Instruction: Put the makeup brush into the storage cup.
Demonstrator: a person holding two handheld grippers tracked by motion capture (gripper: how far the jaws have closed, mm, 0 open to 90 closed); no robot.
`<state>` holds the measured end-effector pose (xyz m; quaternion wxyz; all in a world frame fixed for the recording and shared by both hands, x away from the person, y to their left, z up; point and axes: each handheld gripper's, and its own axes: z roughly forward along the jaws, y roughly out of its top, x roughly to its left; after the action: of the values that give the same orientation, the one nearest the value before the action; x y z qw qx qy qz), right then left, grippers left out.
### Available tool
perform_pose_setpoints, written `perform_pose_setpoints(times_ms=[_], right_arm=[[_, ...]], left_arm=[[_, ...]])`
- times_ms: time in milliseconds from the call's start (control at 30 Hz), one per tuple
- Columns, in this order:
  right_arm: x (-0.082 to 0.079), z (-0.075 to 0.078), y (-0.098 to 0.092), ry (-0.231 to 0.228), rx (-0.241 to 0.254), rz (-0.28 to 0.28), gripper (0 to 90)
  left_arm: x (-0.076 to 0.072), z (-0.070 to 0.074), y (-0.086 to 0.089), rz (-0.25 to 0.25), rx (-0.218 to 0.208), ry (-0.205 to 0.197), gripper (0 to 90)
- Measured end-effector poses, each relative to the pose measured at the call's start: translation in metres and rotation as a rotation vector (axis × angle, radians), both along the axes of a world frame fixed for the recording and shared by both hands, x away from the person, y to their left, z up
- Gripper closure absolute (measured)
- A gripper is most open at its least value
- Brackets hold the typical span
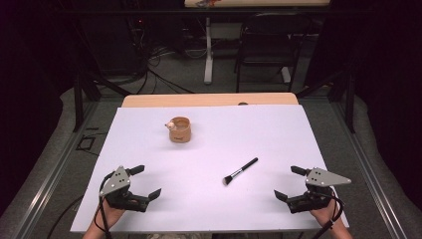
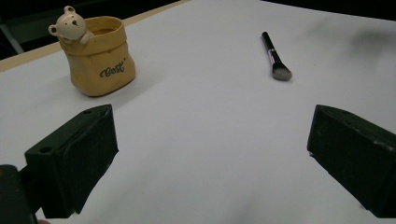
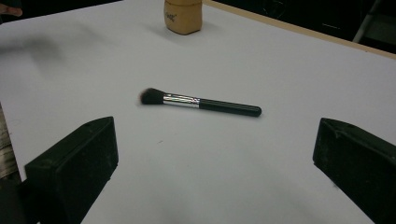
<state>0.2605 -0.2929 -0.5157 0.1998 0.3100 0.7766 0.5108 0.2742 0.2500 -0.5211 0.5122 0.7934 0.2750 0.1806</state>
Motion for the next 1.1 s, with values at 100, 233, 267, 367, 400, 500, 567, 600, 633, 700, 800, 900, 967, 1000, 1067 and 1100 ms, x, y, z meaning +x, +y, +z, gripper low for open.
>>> perform_pose_setpoints(times_ms=[100,233,267,367,400,500,567,600,633,700,800,900,967,1000,1067,1100], right_arm=[[0.000,0.000,0.000,0.004,-0.005,0.003,0.0],[0.000,-0.001,0.001,0.013,-0.018,0.005,0.0],[0.000,-0.001,0.002,0.016,-0.019,0.007,0.0],[0.000,-0.001,0.002,0.013,-0.022,0.007,0.0],[0.000,-0.001,0.002,0.013,-0.020,0.008,0.0],[-0.001,0.000,0.002,0.013,-0.024,0.012,0.0],[-0.001,-0.001,0.002,0.017,-0.026,0.010,0.0],[-0.001,-0.001,0.002,0.017,-0.026,0.010,0.0],[0.000,-0.002,0.002,0.022,-0.028,0.006,0.0],[0.000,-0.002,0.002,0.024,-0.028,0.008,0.0],[0.000,-0.002,0.002,0.025,-0.030,0.009,0.0],[0.000,-0.002,0.002,0.029,-0.031,0.009,0.0],[0.001,-0.002,0.002,0.033,-0.034,0.010,0.0],[0.001,-0.003,0.003,0.032,-0.033,0.009,0.0],[0.001,-0.003,0.003,0.034,-0.038,0.011,0.0],[0.001,-0.003,0.003,0.034,-0.038,0.011,0.0]], left_arm=[[0.000,0.001,0.000,-0.004,0.005,0.000,1.9],[0.000,0.000,-0.002,-0.001,0.009,0.006,2.2],[0.000,0.000,-0.002,-0.003,0.012,0.008,2.2],[0.001,0.000,-0.005,0.000,0.018,0.013,2.2],[0.001,0.000,-0.006,-0.001,0.021,0.014,2.2],[0.002,0.000,-0.011,-0.011,0.024,0.019,2.3],[0.003,0.000,-0.015,-0.017,0.031,0.013,2.4],[0.004,0.001,-0.018,-0.024,0.039,0.013,2.4],[0.004,0.001,-0.020,-0.028,0.039,0.015,2.4],[0.006,0.000,-0.026,-0.035,0.046,0.017,2.5],[0.007,0.000,-0.033,-0.054,0.068,0.019,2.4],[0.009,0.001,-0.040,-0.061,0.079,0.015,2.3],[0.010,0.002,-0.044,-0.057,0.085,0.011,2.0],[0.011,0.003,-0.046,-0.055,0.085,0.011,1.6],[0.011,0.004,-0.048,-0.054,0.090,0.010,0.7],[0.012,0.004,-0.050,-0.057,0.093,0.010,0.7]])
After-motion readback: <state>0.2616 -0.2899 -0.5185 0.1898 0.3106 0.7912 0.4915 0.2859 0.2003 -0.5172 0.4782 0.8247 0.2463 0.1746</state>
